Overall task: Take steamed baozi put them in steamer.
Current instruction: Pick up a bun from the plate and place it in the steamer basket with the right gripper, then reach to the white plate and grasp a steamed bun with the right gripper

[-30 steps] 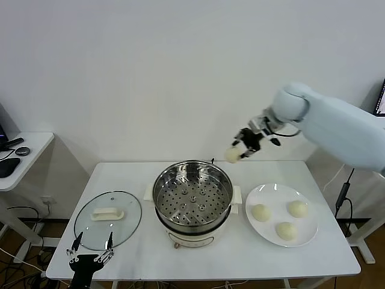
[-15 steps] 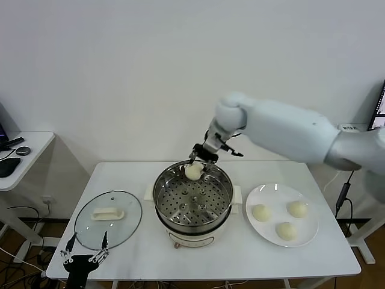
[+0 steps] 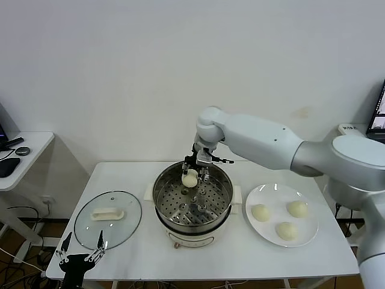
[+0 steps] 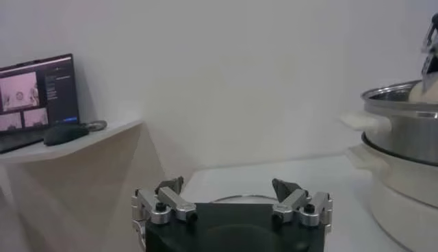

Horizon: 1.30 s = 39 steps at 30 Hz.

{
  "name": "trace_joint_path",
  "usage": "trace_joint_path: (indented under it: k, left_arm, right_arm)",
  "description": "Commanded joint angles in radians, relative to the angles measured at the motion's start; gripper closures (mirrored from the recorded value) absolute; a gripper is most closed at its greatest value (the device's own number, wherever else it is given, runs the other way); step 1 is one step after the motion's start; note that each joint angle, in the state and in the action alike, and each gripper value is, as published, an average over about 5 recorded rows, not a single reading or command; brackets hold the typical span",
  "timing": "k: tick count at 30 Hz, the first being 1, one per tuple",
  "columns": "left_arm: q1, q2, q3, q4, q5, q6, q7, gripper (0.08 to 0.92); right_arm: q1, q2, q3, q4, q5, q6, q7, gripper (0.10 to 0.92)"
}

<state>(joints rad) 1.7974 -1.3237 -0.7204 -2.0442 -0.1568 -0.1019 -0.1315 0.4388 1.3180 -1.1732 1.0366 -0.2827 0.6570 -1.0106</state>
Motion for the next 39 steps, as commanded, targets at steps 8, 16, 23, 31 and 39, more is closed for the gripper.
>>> trace_joint_path:
  k: [8,16,23,31,39]
  left_arm:
    - [0.002,-0.001,-0.008,-0.002,-0.003,-0.004,-0.002,0.177]
    - [0.004,-0.001,-0.01,-0.009,-0.003,-0.003,-0.002,0.177]
    - [0.002,0.014,-0.018,-0.01,-0.021,-0.001,-0.001,0.177]
    - [-0.011,0.032,-0.021,-0.032,-0.026,0.076,-0.019,0.177]
    - [-0.025,0.034,-0.033,-0.013,0.036,0.064,-0.041,0.177]
  right_arm:
    - [-0.054,0.043,0.021,-0.104,-0.12,0.1,0.041,0.348]
    - [0.079,-0.063,-0.018,0.091,0.183,-0.112,-0.011,0.207]
    - [0.27,-0.336,-0.138,0.408,0.514,-0.653,-0.055,0.203]
    - [0.362,-0.631,-0.203,0.682,0.593,-1.038,-0.065,0.203]
    - [0.224,-0.785,-0.194,0.646,0.426,-1.08,-0.059,0.203]
